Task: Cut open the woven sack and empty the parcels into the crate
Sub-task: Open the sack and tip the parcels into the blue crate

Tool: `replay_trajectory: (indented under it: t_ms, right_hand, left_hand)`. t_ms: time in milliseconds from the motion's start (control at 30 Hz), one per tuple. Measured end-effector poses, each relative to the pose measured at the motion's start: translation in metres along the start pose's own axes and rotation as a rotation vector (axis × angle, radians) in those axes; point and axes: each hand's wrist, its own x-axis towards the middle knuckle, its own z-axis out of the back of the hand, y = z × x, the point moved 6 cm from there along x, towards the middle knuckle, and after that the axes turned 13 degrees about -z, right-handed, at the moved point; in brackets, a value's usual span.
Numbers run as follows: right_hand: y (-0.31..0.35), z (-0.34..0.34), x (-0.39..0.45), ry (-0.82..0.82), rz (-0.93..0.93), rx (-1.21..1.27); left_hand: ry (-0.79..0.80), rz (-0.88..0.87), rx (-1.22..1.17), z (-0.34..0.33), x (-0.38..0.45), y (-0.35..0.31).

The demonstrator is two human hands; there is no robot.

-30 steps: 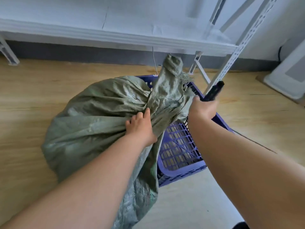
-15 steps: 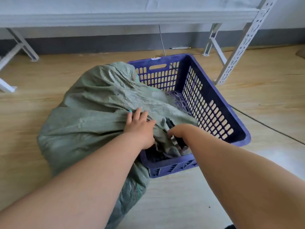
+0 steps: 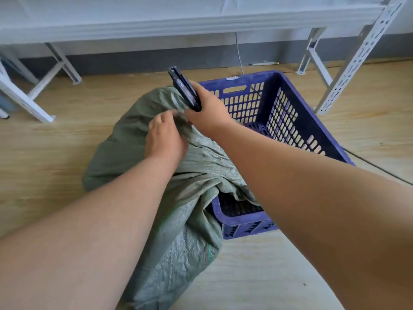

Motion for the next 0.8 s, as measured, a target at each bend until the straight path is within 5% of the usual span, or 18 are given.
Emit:
replay_trajectory:
  t_ms: [267, 333, 400, 467, 567, 667, 800]
  right_hand:
    - [-0.093, -0.022, -0.014, 0.329, -0.521, -0.587]
    - [-0.095, -0.015, -0.016, 0.125, -0.501, -0.459]
    - [-0.072, -0.005, -0.02, -0.248, -0.369, -0.283]
    - [-0.031, -0.019, -0.023, -0.339, -0.168, -0.296]
    - [0.027, -0.073, -0.031, -0.062, 0.071, -0.469]
    - [0.059, -0.119, -0.047, 0.166, 0.1, -0.461]
    - [0.061, -0.165, -0.062, 0.36, 0.055, -0.563]
  left_hand:
    - [0.41, 0.121, -0.062, 0.001, -0.034, 0.071]
    - [0.472, 0.115, -0.158, 0.006, -0.047, 0.086]
    - [0.431, 0.109, -0.166, 0.016, -0.059, 0.105]
    - [0.381, 0.11, -0.077, 0.028, -0.067, 0.129]
    - [0.309, 0.28, -0.009, 0.04, -0.083, 0.174]
    - [0.11, 0.641, -0.149, 0.047, -0.105, 0.207]
    - [0.042, 1.106, -0.759, 0.023, -0.141, 0.206]
